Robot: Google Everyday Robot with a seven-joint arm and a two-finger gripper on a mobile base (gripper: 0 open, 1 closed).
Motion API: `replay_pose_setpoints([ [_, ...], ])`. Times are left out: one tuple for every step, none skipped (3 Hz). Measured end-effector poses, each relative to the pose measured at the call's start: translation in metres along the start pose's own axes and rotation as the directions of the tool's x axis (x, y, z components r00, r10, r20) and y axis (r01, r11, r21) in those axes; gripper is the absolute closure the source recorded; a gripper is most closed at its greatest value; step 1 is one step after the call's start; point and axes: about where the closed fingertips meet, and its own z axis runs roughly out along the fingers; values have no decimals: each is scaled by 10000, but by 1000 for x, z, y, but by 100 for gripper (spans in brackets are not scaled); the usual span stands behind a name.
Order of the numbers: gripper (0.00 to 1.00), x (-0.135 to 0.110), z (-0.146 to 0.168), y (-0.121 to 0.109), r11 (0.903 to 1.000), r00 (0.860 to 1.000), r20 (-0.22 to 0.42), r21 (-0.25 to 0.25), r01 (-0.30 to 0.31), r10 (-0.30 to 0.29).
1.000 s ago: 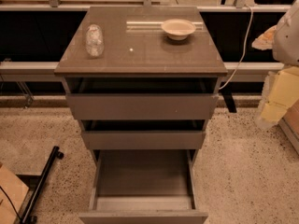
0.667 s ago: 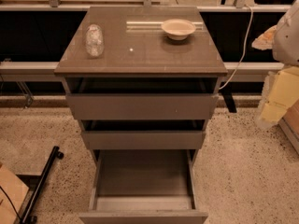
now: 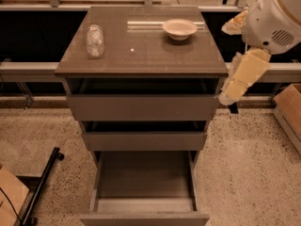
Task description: Place water bottle into bottom drawer
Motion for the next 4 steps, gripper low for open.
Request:
replay_pose_setpoints([
  [0, -35, 21, -25, 9997, 9946, 1016, -118, 229, -216],
  [0, -104, 65, -70, 9972, 9782, 2012, -438, 608, -508],
  [0, -105, 68, -70, 9977, 9765, 2116, -435, 512, -409],
  [0, -120, 95, -79, 9994, 9564, 2921, -314, 148, -50],
])
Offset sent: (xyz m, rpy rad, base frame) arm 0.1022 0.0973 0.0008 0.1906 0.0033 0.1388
